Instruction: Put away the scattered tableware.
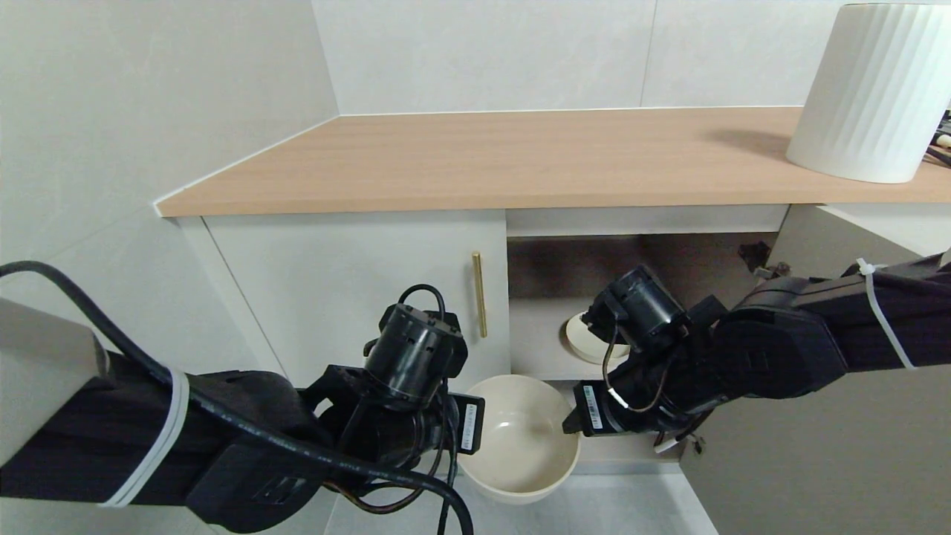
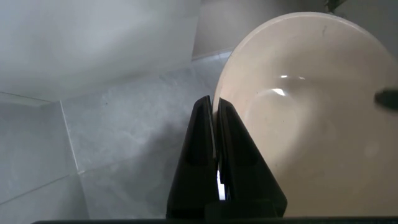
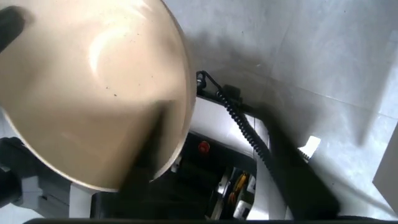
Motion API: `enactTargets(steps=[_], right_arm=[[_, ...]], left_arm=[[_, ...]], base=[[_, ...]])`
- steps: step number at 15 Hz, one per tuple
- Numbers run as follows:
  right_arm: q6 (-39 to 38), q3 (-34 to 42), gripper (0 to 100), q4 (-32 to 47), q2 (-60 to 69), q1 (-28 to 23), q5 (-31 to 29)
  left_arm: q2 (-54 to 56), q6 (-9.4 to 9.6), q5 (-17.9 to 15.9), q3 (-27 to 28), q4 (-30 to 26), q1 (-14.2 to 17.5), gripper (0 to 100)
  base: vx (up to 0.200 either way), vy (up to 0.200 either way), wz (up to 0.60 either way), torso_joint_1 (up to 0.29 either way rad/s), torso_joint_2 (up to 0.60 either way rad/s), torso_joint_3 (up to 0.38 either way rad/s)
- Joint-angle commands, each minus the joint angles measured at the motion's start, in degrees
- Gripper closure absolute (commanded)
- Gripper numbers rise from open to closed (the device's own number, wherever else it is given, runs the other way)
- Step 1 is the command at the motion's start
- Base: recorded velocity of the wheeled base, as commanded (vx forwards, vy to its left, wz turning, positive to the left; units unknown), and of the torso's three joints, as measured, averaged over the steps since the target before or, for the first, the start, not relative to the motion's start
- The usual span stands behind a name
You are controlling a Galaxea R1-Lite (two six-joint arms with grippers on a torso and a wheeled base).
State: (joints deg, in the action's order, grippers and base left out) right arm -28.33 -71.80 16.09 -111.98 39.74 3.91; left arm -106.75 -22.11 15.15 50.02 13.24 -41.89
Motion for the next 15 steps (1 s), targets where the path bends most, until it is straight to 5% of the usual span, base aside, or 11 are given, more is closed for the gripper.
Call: enactTargets(steps=[1,11,12,15], right_arm=[[-0.1,0.0,100,0.0,-0.7,0.5,0.0],[0.0,0.1,100,0.1,-0.9,0.6,0.0],[-0.1,0.1,100,0.1,-0.9,0.6,0.0],[0.0,0.2,100,0.1,-1.0,0.6,0.0]], left_arm=[[0.1,-0.03,0.1,0.0,0.0,-0.2,100],[0.4,-0.03,0.1,-0.3,0.0,-0.3,100],[0.4,-0.12,0.1,-0.2,0.0,-0.3,0],[0.4,-0.30,0.1,-0.1,0.1,-0.3,0]], base=[[0.000,0.000,0.00,0.000,0.00,0.000],[0.000,0.000,0.00,0.000,0.00,0.000],[0.000,0.000,0.00,0.000,0.00,0.000],[0.000,0.000,0.00,0.000,0.00,0.000]])
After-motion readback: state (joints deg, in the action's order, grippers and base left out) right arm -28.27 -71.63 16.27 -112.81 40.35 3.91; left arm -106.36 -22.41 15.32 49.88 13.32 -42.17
